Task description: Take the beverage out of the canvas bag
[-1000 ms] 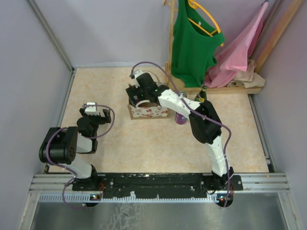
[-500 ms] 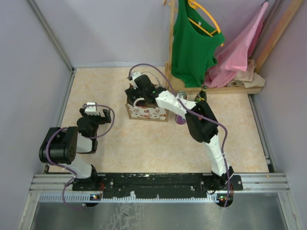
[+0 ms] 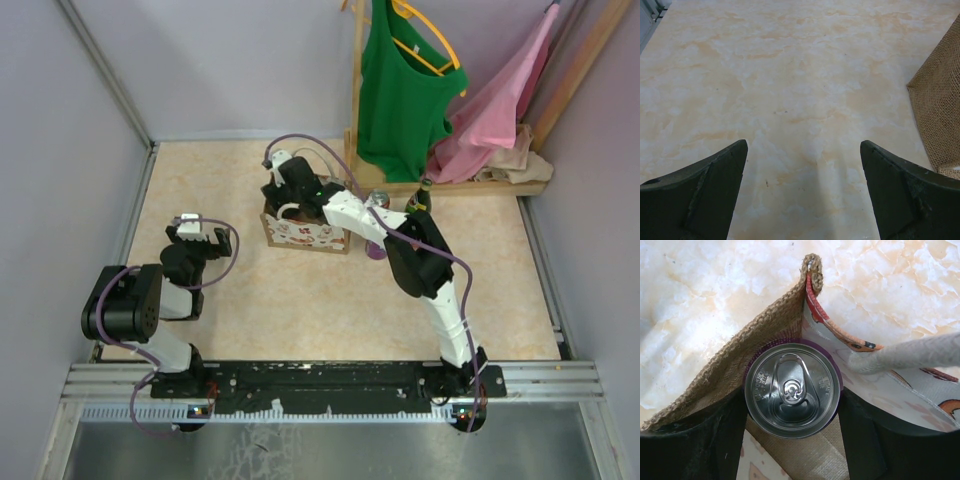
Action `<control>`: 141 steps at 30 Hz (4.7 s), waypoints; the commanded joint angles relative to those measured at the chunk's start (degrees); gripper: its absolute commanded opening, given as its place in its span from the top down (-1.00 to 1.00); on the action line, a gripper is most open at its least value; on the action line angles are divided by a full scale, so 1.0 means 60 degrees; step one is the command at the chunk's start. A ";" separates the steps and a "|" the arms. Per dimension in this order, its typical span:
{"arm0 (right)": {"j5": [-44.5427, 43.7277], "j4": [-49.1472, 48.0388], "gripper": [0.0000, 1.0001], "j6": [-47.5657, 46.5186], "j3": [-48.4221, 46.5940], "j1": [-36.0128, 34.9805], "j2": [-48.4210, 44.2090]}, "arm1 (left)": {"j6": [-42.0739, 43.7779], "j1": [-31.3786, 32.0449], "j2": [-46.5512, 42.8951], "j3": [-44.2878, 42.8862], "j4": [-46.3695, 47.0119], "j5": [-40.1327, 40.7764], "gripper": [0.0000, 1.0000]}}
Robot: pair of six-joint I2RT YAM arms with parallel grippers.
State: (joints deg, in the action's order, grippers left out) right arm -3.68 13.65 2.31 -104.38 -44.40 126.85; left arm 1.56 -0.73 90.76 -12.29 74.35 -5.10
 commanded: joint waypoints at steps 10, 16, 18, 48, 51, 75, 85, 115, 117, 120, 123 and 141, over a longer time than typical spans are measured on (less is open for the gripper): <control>-0.0256 -0.0333 1.00 -0.0725 -0.0830 -0.0026 -0.1446 | 0.0084 0.0031 0.0078 -0.0104 0.0133 0.0030 -0.99; -0.0387 -0.0411 1.00 -0.0968 -0.0814 -0.0026 -0.2405 | 0.0067 0.0033 0.0078 -0.0104 0.0133 0.0031 -0.99; -0.0401 -0.0591 1.00 -0.1024 -0.0650 -0.0026 -0.2736 | 0.0076 0.0027 0.0078 -0.0104 0.0130 0.0031 -0.99; -0.5917 -0.1103 1.00 -0.0650 0.4334 0.0013 -0.9311 | 0.0076 0.0029 0.0078 -0.0104 0.0133 0.0030 -0.99; -0.6029 -0.0621 1.00 -0.0363 0.4469 0.0043 -0.9288 | 0.0076 0.0028 0.0078 -0.0102 0.0133 0.0030 -0.99; -0.3468 -0.0254 1.00 0.0604 0.4564 0.1169 -0.6797 | 0.0084 0.0026 0.0078 -0.0104 0.0133 0.0034 -1.00; -0.2622 -0.1088 1.00 0.0274 0.4217 0.1174 -0.5719 | 0.0076 0.0023 0.0078 -0.0104 0.0135 0.0032 -0.99; -0.2254 -0.1433 1.00 0.0930 0.4960 0.1351 -0.4574 | 0.0075 0.0022 0.0069 -0.0104 0.0133 0.0034 -0.99; -0.2304 -0.1541 1.00 0.1001 0.5217 0.1350 -0.4641 | 0.0076 0.0025 0.0078 -0.0104 0.0133 0.0038 -0.99; -0.2386 -0.1690 1.00 0.1111 0.5612 0.1341 -0.4761 | 0.0076 0.0024 0.0078 -0.0105 0.0133 0.0030 -0.99; -0.2440 -0.1920 1.00 0.1162 0.5980 0.1350 -0.4888 | 0.0076 0.0025 0.0077 -0.0104 0.0132 0.0035 -0.99; -0.2603 -0.1556 -0.72 0.1428 0.6413 0.1351 -0.5883 | 0.0076 0.0021 0.0078 -0.0101 0.0133 0.0034 -0.99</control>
State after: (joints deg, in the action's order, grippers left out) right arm -17.93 6.81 10.68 -64.51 -36.84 96.09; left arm 1.56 -0.73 90.76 -12.32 74.35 -5.10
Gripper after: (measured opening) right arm 0.847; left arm 0.998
